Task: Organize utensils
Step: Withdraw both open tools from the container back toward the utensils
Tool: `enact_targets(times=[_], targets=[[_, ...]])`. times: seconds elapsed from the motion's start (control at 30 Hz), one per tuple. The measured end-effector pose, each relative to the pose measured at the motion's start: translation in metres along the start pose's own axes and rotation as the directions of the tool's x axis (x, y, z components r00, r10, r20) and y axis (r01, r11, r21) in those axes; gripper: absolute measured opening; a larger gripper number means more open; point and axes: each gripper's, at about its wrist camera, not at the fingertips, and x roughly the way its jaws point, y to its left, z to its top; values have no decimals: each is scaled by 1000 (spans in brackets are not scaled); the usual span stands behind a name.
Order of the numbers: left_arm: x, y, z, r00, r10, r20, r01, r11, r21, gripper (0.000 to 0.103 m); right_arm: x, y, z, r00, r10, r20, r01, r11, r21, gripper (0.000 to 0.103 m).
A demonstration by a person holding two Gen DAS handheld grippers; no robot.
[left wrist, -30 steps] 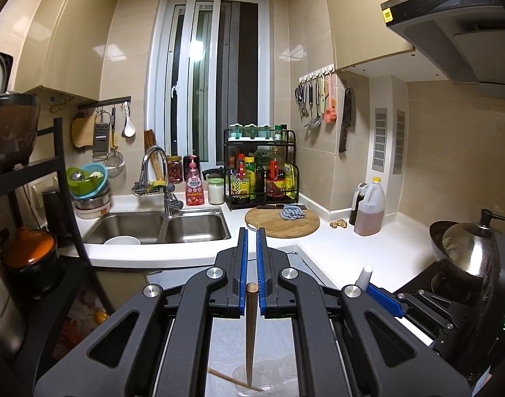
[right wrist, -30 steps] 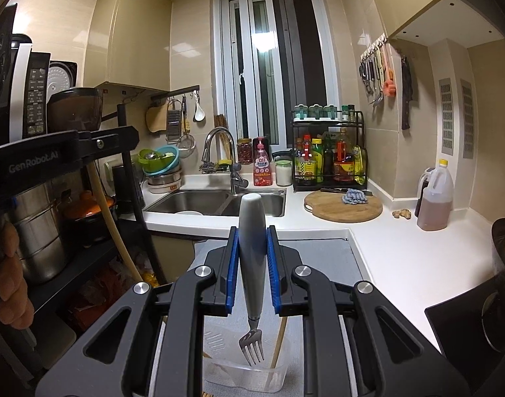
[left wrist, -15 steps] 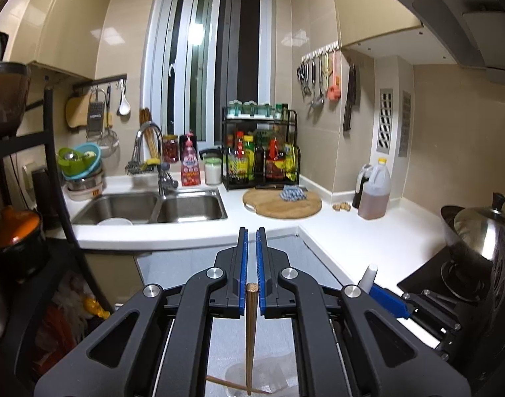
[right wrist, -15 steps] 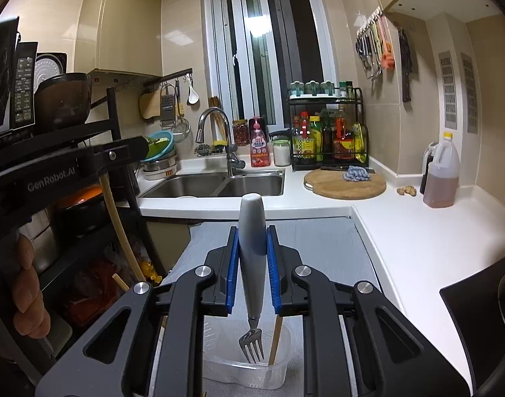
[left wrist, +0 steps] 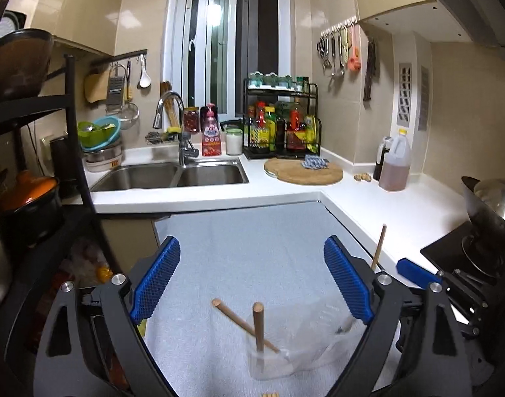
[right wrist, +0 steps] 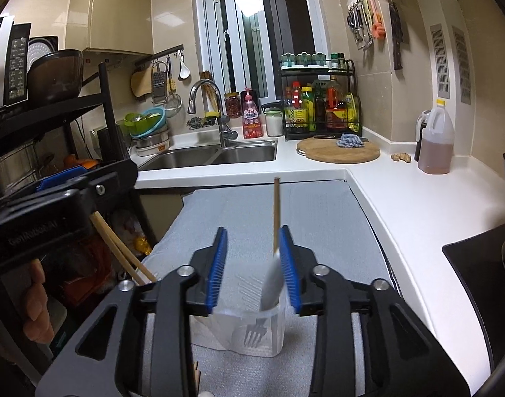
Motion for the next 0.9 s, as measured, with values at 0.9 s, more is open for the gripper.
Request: enact_targets(times=[0.9], targets=[[-147, -4, -161, 975, 137, -176, -136, 991, 17, 95, -157, 33, -159, 993, -79, -84, 78, 997, -12, 82]])
